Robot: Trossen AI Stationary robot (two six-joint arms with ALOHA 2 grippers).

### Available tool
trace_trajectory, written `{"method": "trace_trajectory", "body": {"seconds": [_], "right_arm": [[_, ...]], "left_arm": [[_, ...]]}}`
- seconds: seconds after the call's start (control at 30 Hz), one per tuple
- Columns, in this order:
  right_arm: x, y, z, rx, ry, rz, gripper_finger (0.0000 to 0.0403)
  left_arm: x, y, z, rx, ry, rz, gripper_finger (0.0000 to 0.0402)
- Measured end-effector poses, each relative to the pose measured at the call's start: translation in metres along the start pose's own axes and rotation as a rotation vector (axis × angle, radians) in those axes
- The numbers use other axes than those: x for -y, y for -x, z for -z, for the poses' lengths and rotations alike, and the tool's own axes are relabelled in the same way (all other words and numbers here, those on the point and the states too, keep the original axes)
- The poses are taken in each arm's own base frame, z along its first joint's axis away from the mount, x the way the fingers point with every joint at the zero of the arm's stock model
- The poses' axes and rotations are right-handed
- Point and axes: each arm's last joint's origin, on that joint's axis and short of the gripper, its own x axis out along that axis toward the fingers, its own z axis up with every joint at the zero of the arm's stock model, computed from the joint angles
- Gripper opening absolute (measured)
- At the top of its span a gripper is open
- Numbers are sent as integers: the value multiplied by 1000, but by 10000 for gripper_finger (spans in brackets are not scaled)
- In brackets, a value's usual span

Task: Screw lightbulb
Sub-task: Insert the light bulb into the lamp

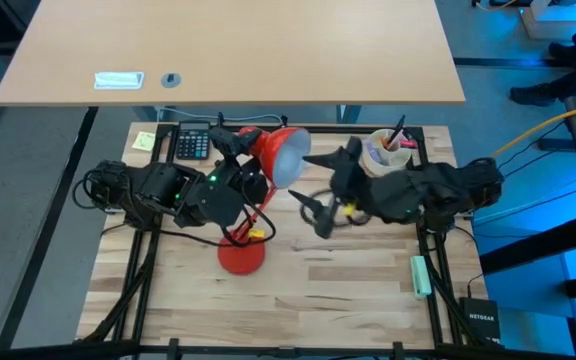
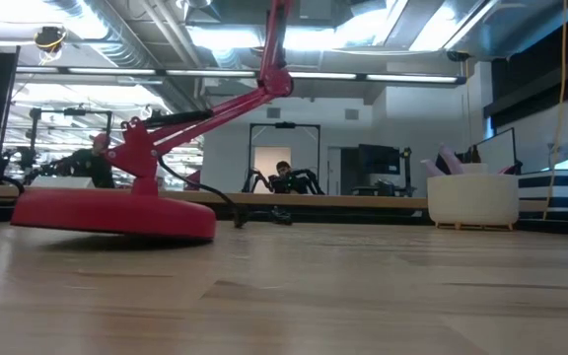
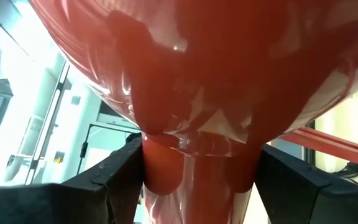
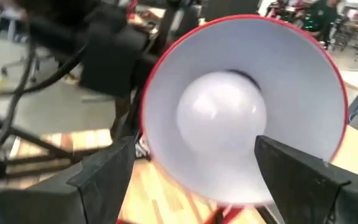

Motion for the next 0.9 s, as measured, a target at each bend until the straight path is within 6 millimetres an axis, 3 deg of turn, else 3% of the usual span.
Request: {"method": "trace_trajectory", "body": {"seconds": [0.4, 0.57, 0.9], "right_arm": [[8, 49, 20, -183, 400, -42, 335], [15, 54, 33, -293, 551, 7, 335], [26, 63, 38, -354, 680, -2, 335]], "left_arm": [[0, 0, 1, 12, -17, 17, 251], [0, 1, 3, 35, -60, 57, 251], [-4, -1, 6, 110, -135, 144, 251]]}}
